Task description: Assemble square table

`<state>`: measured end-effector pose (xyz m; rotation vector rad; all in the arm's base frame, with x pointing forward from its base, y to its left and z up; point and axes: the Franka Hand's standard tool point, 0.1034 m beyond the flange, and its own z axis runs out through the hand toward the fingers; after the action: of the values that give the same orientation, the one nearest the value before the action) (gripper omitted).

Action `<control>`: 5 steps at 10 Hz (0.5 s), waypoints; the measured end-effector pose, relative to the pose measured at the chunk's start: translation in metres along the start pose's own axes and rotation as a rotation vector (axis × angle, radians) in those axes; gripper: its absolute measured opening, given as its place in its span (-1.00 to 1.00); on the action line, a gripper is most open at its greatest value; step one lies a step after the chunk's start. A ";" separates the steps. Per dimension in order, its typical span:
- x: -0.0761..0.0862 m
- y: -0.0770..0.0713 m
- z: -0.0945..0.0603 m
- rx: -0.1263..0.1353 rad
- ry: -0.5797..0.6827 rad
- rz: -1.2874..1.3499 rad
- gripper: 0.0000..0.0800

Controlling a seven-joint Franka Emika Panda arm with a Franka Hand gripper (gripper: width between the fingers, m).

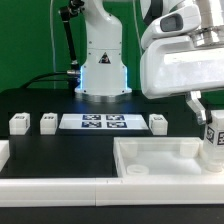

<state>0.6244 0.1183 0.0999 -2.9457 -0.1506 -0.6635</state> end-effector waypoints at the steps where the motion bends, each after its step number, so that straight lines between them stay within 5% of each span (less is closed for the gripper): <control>1: -0.001 0.001 0.001 -0.001 0.002 0.001 -0.27; 5: -0.008 0.002 0.007 -0.004 0.021 0.002 -0.27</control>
Offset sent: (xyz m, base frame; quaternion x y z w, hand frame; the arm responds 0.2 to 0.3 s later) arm -0.0092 -0.0045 -0.0140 -0.0186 0.0080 -0.0060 0.9998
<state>0.6200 0.1172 0.0897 -2.9410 -0.1446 -0.6947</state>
